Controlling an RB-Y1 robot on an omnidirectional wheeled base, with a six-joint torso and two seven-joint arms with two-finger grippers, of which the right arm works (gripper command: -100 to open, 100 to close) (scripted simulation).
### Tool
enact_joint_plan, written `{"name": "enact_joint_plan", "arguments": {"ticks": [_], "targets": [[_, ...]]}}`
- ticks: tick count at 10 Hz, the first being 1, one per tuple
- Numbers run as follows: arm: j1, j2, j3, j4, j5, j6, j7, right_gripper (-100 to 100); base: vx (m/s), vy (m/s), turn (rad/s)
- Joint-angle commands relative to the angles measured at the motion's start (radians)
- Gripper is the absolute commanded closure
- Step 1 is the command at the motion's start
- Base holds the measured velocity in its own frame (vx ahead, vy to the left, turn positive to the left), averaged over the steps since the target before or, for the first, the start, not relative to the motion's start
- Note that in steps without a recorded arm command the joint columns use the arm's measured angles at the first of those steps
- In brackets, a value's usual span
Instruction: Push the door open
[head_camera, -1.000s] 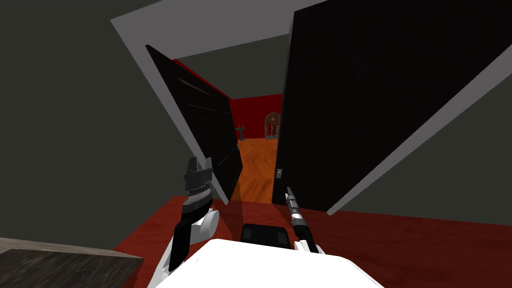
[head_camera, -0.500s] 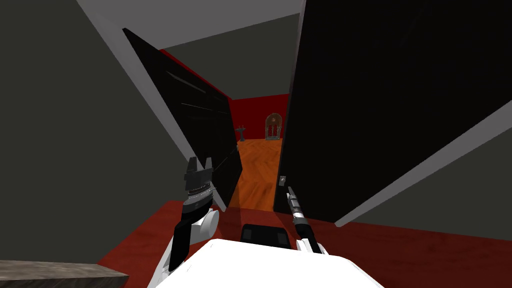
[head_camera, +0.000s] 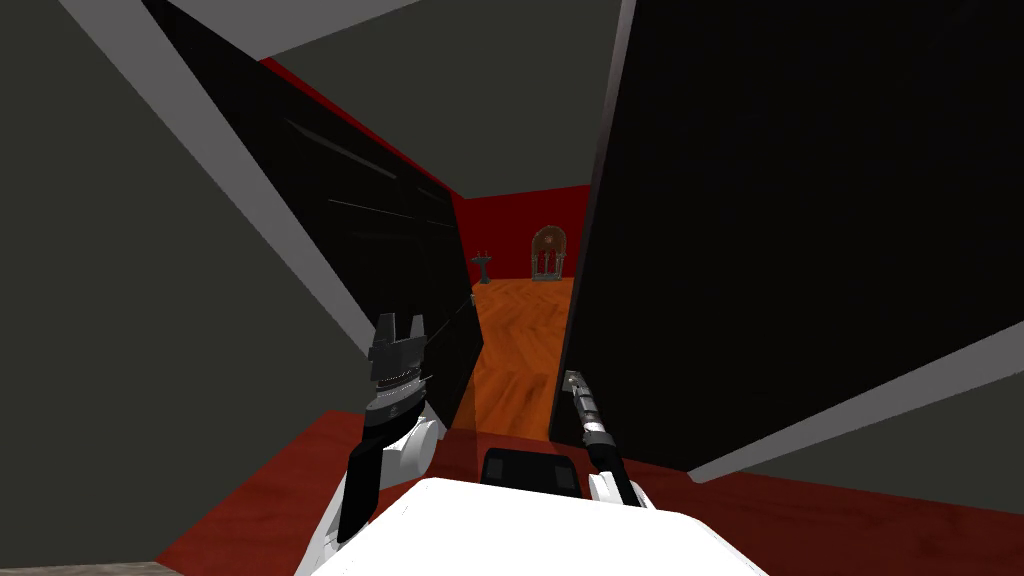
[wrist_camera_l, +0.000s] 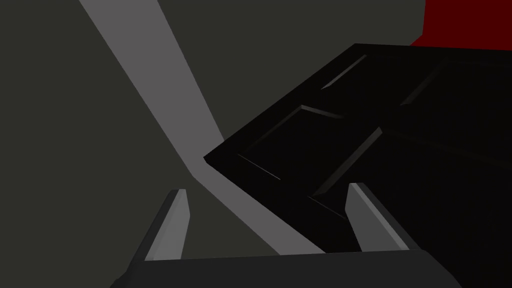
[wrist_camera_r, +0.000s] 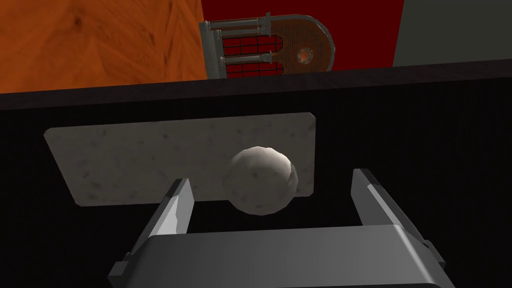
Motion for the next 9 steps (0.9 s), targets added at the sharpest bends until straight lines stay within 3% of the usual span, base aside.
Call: {"name": "enact_joint_plan", "arguments": {"ticks": [1, 2, 7, 9], "targets": [[0.000, 0.000, 0.000, 0.000, 0.000, 0.000, 0.000, -100, 0.085, -0.007, -0.004], [0.000, 0.000, 0.000, 0.000, 0.000, 0.000, 0.000, 100, -0.020, 0.003, 0.002], [0.000, 0.000, 0.000, 0.000, 0.000, 0.000, 0.000, 100, -0.013, 0.001, 0.001], [-0.002, -0.012, -0.015, 0.004, -0.006, 0.002, 0.004, 100, 0.136, 0.021, -0.030]]}}
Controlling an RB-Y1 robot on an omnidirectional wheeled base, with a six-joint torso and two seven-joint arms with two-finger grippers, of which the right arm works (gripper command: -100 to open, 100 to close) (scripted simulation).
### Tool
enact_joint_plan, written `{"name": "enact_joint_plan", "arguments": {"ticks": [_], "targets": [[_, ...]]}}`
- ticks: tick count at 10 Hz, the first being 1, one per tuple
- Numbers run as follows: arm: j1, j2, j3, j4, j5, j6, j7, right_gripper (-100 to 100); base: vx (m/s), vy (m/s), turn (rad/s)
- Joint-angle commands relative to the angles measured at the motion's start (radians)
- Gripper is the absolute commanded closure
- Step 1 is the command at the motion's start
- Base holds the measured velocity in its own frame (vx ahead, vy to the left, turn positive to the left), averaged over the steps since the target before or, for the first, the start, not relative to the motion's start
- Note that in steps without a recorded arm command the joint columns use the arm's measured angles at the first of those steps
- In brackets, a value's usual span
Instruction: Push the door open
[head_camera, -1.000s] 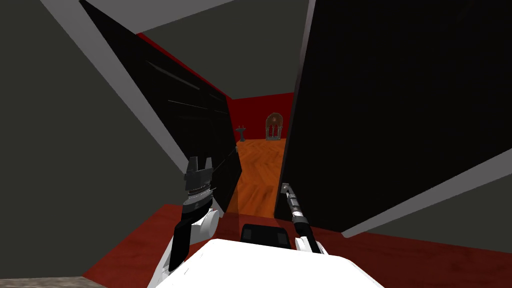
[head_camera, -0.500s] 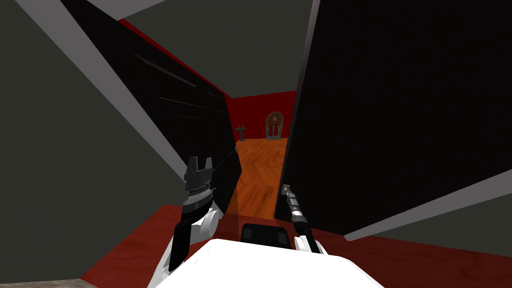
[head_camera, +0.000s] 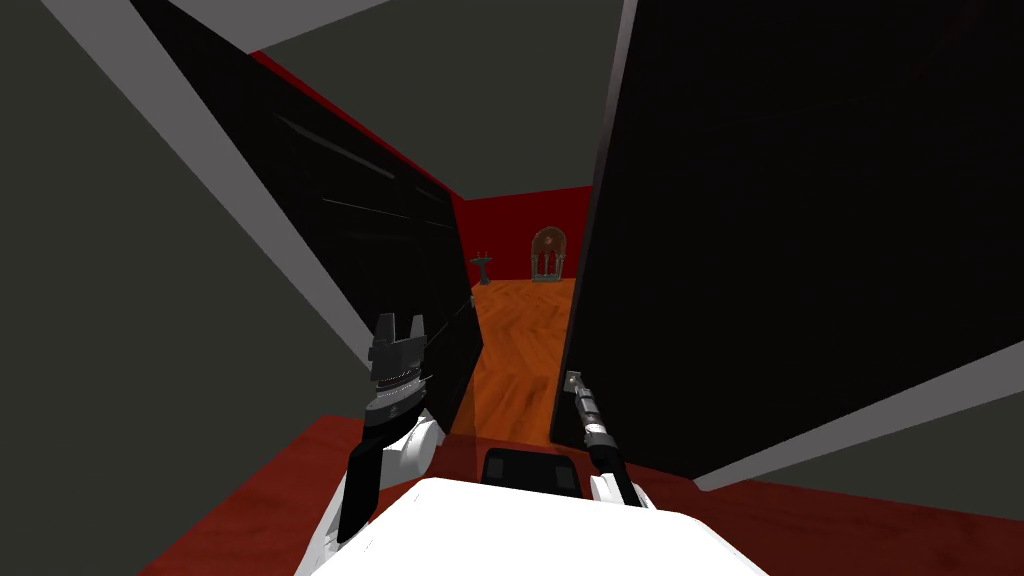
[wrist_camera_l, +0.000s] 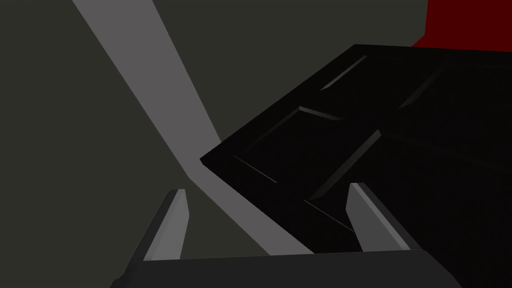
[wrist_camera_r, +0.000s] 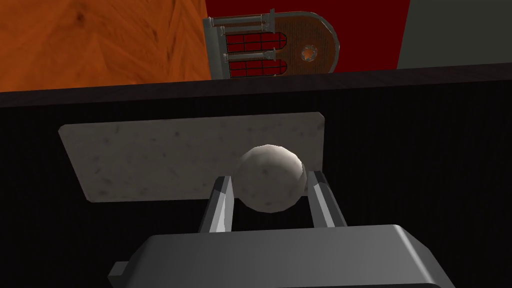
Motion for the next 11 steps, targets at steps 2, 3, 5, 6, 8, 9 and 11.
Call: {"name": "enact_joint_plan", "arguments": {"ticks": [2, 3, 5, 6, 8, 9, 11], "targets": [[-0.001, -0.016, -0.023, -0.012, -0.009, -0.004, 0.006, 100, 0.173, 0.048, -0.040], [-0.003, -0.021, -0.033, -0.010, -0.014, -0.004, 0.008, 100, 0.202, 0.029, -0.039], [-0.008, -0.030, -0.056, -0.007, -0.023, -0.004, 0.014, 100, 0.215, 0.046, -0.054], [-0.010, -0.034, -0.068, -0.004, -0.029, -0.005, 0.018, 100, 0.213, 0.037, -0.040], [-0.015, -0.040, -0.094, 0.000, -0.040, -0.005, 0.025, 100, 0.191, 0.003, -0.133], [0.012, -0.035, -0.083, -0.022, -0.043, -0.007, 0.020, -100, -0.033, 0.116, -0.147], [0.020, -0.029, -0.086, -0.029, -0.048, -0.008, 0.021, -100, -0.192, 0.141, -0.034]]}}
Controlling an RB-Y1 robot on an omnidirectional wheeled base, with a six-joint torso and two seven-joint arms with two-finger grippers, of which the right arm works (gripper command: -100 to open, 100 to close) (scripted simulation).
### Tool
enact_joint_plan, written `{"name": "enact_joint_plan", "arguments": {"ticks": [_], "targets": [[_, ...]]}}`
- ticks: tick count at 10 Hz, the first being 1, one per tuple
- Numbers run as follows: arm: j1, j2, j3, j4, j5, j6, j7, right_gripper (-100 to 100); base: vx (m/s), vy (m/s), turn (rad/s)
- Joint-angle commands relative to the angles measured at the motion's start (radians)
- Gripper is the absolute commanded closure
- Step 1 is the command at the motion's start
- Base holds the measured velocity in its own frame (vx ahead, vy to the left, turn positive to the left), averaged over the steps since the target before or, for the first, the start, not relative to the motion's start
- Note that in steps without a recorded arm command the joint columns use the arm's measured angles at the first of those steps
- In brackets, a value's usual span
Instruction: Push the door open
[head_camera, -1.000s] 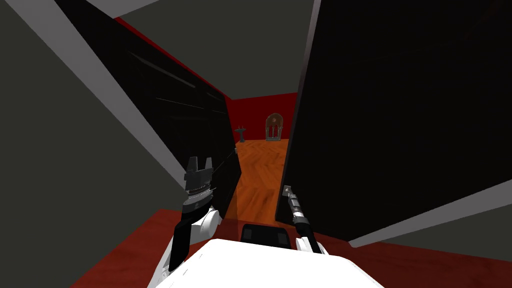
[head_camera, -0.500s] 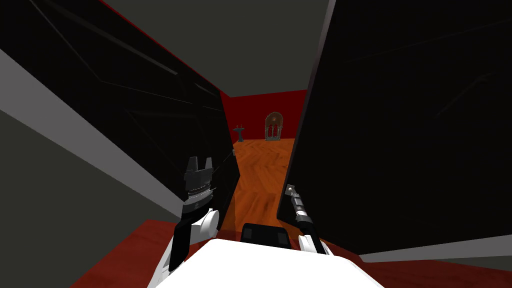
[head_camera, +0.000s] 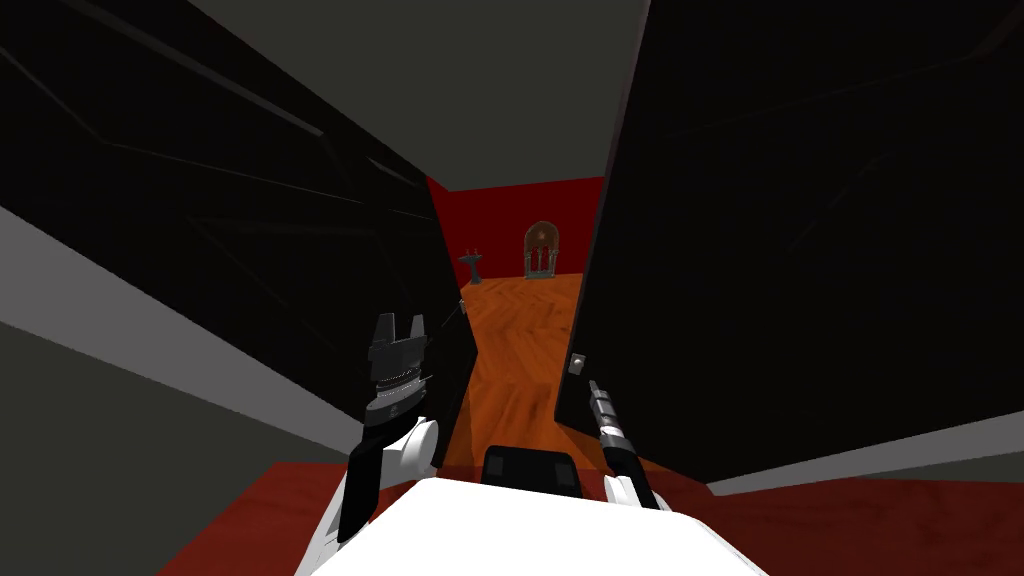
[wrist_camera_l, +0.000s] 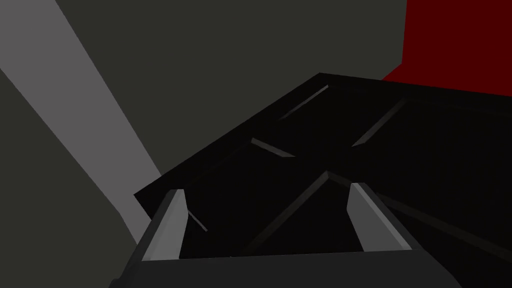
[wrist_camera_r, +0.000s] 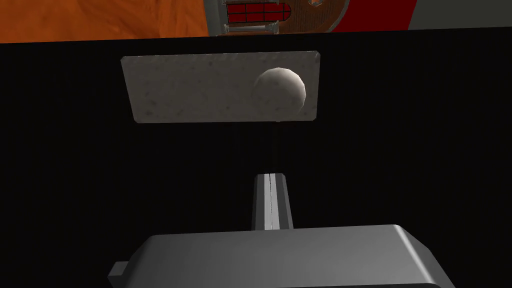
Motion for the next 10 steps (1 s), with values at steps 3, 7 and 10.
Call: {"name": "enact_joint_plan", "arguments": {"ticks": [3, 7, 10], "targets": [[0.026, 0.044, -0.008, -0.021, -0.016, -0.006, 0.001, -100, -0.208, 0.161, -0.084], [0.020, 0.016, -0.012, -0.008, -0.015, -0.017, 0.004, -100, 0.101, -0.001, 0.009], [0.014, 0.015, -0.020, 0.008, -0.018, -0.034, 0.006, -100, 0.225, -0.061, 0.028]]}}
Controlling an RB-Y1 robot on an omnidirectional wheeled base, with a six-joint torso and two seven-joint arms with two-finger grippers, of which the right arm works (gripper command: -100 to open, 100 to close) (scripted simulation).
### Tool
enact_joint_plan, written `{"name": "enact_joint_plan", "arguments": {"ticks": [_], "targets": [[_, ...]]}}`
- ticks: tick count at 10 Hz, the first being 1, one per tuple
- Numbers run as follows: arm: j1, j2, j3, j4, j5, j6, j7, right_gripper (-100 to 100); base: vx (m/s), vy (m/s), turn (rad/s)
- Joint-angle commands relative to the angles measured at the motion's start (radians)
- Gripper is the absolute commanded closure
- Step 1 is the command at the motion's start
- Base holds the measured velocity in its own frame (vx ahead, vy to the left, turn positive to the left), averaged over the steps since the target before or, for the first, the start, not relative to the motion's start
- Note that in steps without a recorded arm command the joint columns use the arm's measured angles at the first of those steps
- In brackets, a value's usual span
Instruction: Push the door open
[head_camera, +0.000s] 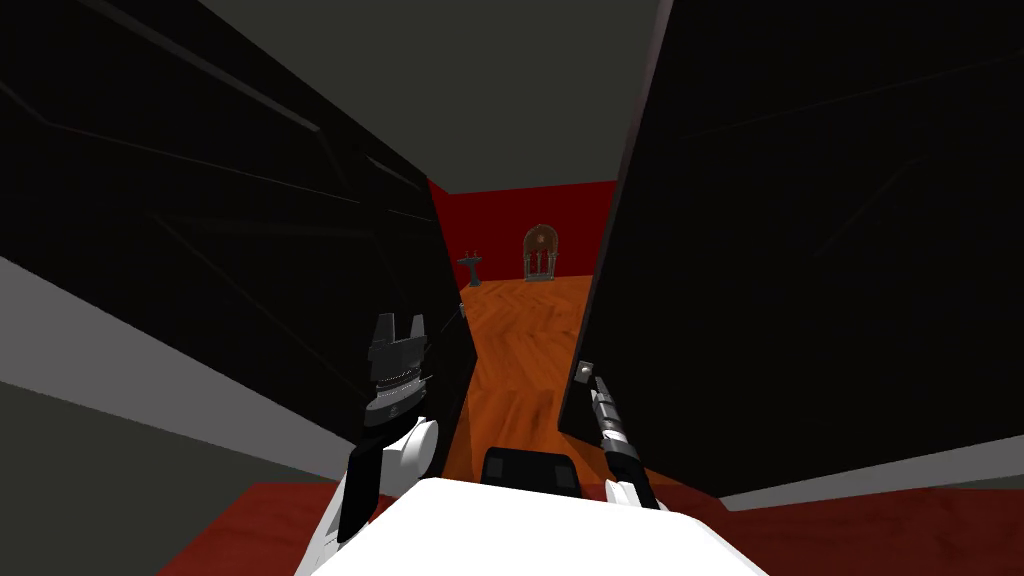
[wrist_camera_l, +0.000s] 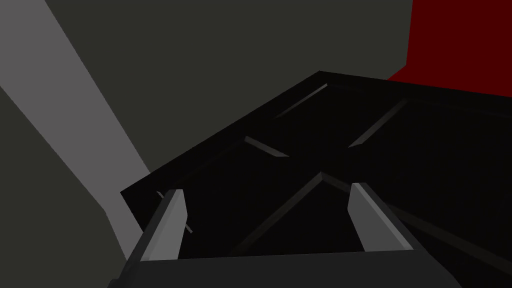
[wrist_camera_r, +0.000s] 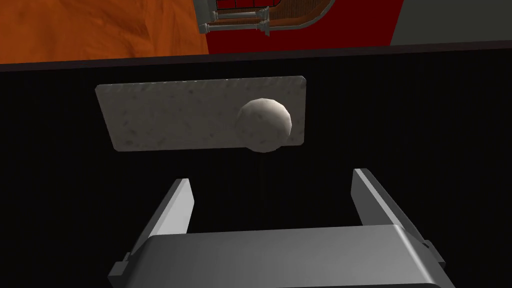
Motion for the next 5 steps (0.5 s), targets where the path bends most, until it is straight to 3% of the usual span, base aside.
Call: {"name": "enact_joint_plan", "arguments": {"ticks": [1, 3, 4, 5], "targets": [[-0.003, 0.005, -0.003, 0.007, -0.001, -0.008, 0.001, -100, 0.208, -0.023, 0.022], [-0.006, 0.020, -0.008, 0.017, -0.002, -0.018, 0.003, -100, 0.199, -0.023, 0.026], [-0.005, 0.016, -0.006, 0.013, -0.002, -0.015, 0.003, -100, 0.086, 0.001, -0.009], [-0.005, 0.016, -0.006, 0.013, -0.002, -0.015, 0.003, 100, -0.020, 0.002, 0.006]]}}
